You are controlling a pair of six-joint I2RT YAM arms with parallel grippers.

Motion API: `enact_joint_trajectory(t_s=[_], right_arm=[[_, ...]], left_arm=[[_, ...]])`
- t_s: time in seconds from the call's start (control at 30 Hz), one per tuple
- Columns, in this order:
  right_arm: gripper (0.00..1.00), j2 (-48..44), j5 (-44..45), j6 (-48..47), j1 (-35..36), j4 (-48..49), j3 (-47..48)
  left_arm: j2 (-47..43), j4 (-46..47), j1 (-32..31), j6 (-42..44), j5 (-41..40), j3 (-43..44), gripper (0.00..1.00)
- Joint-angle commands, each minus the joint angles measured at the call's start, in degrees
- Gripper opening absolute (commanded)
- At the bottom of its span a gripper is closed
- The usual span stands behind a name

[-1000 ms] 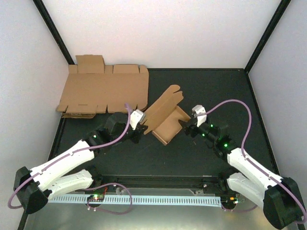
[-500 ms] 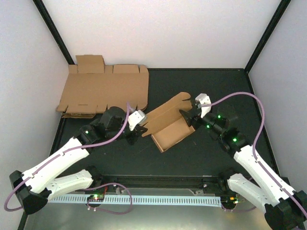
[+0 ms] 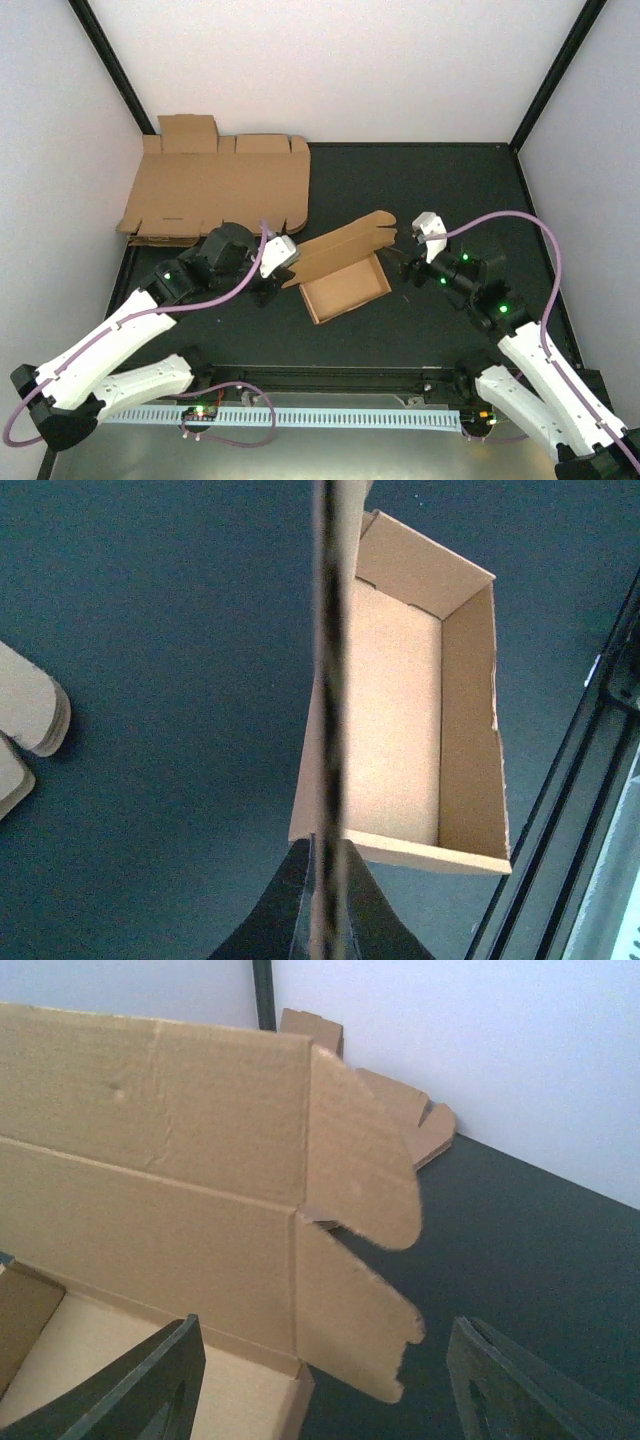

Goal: Fold the paper box

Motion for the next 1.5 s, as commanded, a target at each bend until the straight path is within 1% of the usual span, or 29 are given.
enact_joint_trajectory(t_s=[0.0,0.1,0.2,0.33,0.43,0.57,0.63,0.8,0.83,0.9,1.0,1.13,1.23,1.37,1.4,1.47], right_arm=[[0.7,-1.48,-2.38,-3.22,-0.23,-2.1,0.14],[0.71,-1.79,-9.16,-6.24,-0.24,-1.22,-0.76],[0.71,-2.05,-11.61,-7.91,-0.27,-0.57,-1.44],[0.71,-1.33,-11.28,-7.63,-0.23,-0.09,-1.22],[0.71,-1.4,-10.41,-7.34,-0.23,-0.02,-0.62],[0.74,-3.09,-5.36,-6.88,-0.23,0.49,-0.62],[0.74,-3.56,-4.94,-6.86,-0.22,1.18,-0.99],[0.73,-2.0,-7.09,-7.03,-0.23,1.48,-0.44],[0.72,-1.69,-7.66,-7.22,-0.23,1.62,-0.23],[0.65,-0.74,-9.92,-7.8,-0.23,1.49,0.27],[0.5,0.74,-12.52,-8.06,-0.23,1.15,1.23],[0.36,1.35,-12.55,-7.82,-0.21,0.92,1.55],[0.25,1.71,-12.4,-7.13,-0.23,2.01,0.95],[0.17,2.67,-12.26,-6.39,-0.23,2.14,0.99],[0.14,2.93,-11.92,-6.13,-0.23,2.35,0.88],[0.1,3.34,-11.22,-5.56,-0.27,3.39,0.47]], left_arm=[[-2.73,-3.2,0.46,3.15,-1.83,2.52,0.01],[-4.52,-3.24,0.46,4.51,-1.19,2.06,0.02],[-6.57,-1.83,0.44,4.44,-0.7,0.86,0.02],[-8.53,0.13,0.39,5.36,3.42,-1.47,0.01],[-8.63,-0.45,0.37,5.55,2.81,-1.6,0.02],[-8.52,-0.6,0.36,5.0,1.87,-1.77,0.02],[-8.52,-0.45,0.33,5.07,1.98,-1.88,0.01],[-8.26,-0.35,0.37,5.32,2.8,-1.72,0.01],[-8.26,-0.38,0.37,5.32,2.93,-1.79,0.01],[-8.18,-0.33,0.37,5.32,2.7,-1.75,0.02],[-7.88,-0.09,0.35,4.79,1.82,-1.75,0.01],[-7.24,0.62,0.37,1.97,-1.99,-1.54,0.01],[-6.74,1.86,0.37,0.6,-2.18,-1.53,0.01],[-5.42,2.88,0.37,-1.49,-4.26,-1.07,0.02],[-4.92,3.24,0.39,-2.54,-5.03,-0.83,0.02],[-3.78,4.59,0.39,-5.47,-6.22,-0.49,0.05]])
